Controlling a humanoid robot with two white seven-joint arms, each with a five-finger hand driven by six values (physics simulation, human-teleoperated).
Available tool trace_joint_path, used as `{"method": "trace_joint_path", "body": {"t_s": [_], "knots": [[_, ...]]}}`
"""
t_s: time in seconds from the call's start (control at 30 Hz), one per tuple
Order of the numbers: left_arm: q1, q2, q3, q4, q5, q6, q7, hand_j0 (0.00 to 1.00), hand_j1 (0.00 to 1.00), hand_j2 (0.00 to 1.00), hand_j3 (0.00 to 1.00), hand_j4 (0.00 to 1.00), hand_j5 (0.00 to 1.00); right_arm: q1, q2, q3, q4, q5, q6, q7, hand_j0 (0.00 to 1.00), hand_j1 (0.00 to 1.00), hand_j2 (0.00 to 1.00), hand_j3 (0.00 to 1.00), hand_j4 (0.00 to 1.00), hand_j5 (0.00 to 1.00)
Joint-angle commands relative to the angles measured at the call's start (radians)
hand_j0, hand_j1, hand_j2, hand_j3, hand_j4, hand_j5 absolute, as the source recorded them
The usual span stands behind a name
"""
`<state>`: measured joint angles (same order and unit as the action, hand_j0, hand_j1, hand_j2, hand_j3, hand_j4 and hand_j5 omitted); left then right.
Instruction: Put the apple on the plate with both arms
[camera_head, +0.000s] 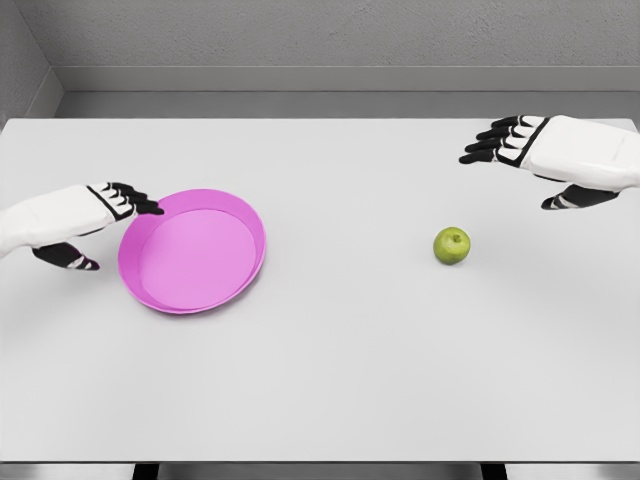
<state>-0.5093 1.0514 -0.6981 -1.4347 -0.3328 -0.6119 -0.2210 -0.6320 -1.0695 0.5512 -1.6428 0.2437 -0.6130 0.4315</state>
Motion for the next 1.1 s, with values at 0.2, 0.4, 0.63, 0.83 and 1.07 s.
{"method": "trace_joint_path", "body": {"t_s": [0.2,0.4,0.63,0.83,1.07], "knots": [[0.000,0.002,-0.012,0.000,0.006,0.001,0.000,1.00,1.00,1.00,1.00,1.00,1.00,-0.003,-0.009,-0.004,-0.035,-0.017,0.002,0.000,1.00,1.00,1.00,1.00,1.00,1.00],[0.000,0.002,-0.014,0.000,0.006,0.001,-0.017,1.00,1.00,1.00,1.00,1.00,1.00,0.032,-0.035,0.003,0.000,-0.316,0.002,0.179,0.98,0.98,0.98,0.98,0.98,0.98],[0.000,0.001,-0.018,-0.001,0.006,0.001,-0.021,1.00,1.00,1.00,1.00,1.00,1.00,0.023,0.046,0.041,0.067,-0.386,0.168,0.179,1.00,1.00,1.00,1.00,1.00,1.00],[0.000,-0.001,-0.018,0.000,0.006,0.001,-0.021,1.00,1.00,1.00,1.00,1.00,1.00,0.000,0.094,0.144,0.153,-0.305,0.185,0.179,1.00,1.00,1.00,1.00,1.00,1.00],[-0.002,-0.001,-0.018,0.000,0.005,0.001,-0.021,1.00,1.00,1.00,1.00,1.00,1.00,-0.008,0.143,0.179,0.187,-0.261,0.191,0.179,1.00,1.00,1.00,1.00,1.00,1.00]]}}
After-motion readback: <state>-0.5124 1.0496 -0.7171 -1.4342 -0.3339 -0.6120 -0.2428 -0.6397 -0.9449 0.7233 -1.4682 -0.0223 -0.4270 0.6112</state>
